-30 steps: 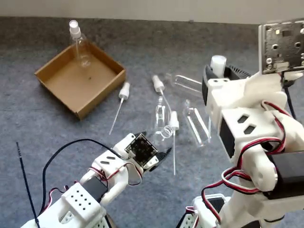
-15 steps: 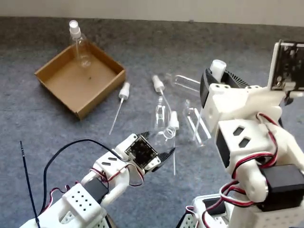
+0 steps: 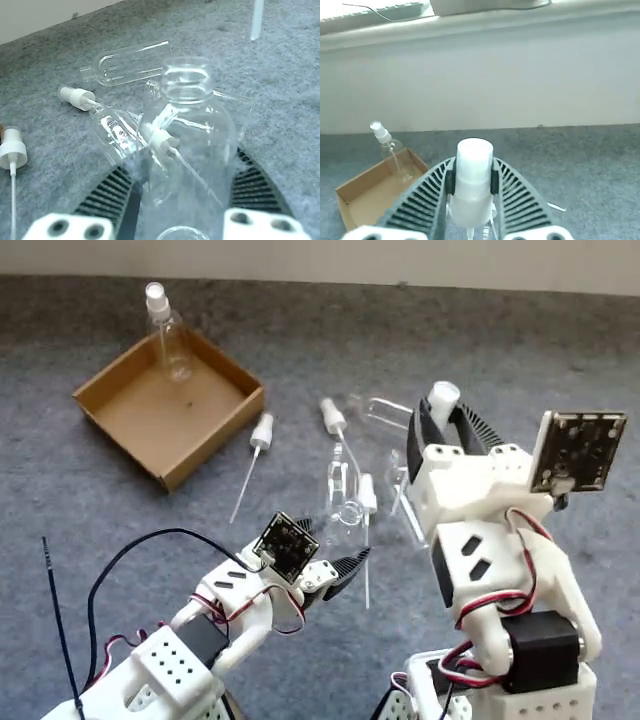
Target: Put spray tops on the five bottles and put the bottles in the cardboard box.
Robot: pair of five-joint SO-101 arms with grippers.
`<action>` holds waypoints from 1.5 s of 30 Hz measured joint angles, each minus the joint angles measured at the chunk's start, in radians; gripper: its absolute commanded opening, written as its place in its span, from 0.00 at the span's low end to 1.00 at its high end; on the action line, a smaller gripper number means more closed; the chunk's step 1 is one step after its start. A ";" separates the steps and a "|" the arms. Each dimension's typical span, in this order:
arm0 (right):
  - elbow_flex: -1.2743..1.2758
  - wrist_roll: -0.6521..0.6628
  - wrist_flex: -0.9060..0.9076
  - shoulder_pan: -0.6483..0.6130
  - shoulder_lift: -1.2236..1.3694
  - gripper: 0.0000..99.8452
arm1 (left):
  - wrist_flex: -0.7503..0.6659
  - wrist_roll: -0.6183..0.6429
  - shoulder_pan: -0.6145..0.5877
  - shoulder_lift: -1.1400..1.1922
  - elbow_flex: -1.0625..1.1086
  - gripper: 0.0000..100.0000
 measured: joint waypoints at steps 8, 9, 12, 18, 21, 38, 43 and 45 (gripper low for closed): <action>0.000 0.000 -0.055 -0.121 -0.009 0.00 | 0.000 0.000 0.066 0.000 0.000 0.15; 0.000 0.000 -0.055 -0.123 -0.008 0.00 | 0.000 0.000 0.063 0.000 0.000 0.15; 0.009 0.000 -0.055 -0.124 -0.003 0.00 | 0.000 0.000 0.063 0.000 0.000 0.15; 0.009 0.000 -0.044 -0.126 -0.008 0.00 | 0.000 0.000 0.061 0.000 0.000 0.15; 0.009 0.000 -0.014 -0.123 -0.014 0.00 | 0.000 0.000 0.061 0.000 0.000 0.15; 0.098 0.000 0.110 -0.124 -0.018 0.01 | 0.000 0.000 0.058 0.000 0.000 0.15; 0.215 -0.003 0.109 -0.126 -0.009 0.01 | 0.000 0.000 0.025 0.000 0.000 0.15; 0.227 -0.003 0.109 -0.126 -0.009 0.01 | 0.000 0.000 0.021 0.000 0.000 0.15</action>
